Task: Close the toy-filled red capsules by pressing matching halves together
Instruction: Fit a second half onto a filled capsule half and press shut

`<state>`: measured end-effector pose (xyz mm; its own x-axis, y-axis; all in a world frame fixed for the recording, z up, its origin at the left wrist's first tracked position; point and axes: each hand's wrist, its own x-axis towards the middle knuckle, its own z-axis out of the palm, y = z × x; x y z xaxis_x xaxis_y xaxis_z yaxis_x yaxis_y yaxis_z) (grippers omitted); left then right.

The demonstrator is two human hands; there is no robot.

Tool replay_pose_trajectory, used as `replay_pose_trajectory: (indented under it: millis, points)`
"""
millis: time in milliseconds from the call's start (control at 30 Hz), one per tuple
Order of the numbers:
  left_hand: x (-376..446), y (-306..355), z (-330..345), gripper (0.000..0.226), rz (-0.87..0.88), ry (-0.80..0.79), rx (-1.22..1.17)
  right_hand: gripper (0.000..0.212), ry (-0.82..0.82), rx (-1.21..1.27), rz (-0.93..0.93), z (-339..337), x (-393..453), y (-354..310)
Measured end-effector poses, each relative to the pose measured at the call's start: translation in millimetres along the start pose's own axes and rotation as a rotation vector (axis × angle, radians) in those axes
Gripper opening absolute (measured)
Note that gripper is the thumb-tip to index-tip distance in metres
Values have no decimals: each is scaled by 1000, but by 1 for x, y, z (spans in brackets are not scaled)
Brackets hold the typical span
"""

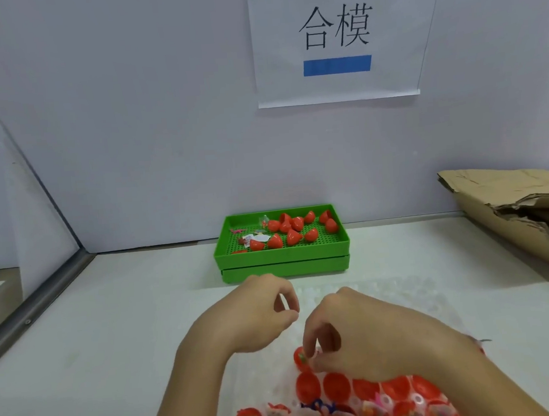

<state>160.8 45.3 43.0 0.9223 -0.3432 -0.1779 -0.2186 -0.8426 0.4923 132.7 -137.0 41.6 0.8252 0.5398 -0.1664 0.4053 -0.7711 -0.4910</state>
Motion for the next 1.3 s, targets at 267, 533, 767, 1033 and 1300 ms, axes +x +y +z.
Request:
replay_pose_trajectory:
  millis: [267,533,767,1033,1300]
  points:
    - [-1,3,0,7,18,24,-12,13,1,-30,7,3,0,-2]
    - [-1,4,0,9,23,20,-3,11,12,-39,-23,2,-2,-4]
    - [-2,7,-1,13,30,22,20,11,75,-62,-55,-4,-3,-4]
    - [-6,11,-6,13,63,47,10,5,126,-41,-76,-13,-5,-3]
    - [-8,11,-9,13,90,73,5,7,85,-89,-69,-5,0,-8]
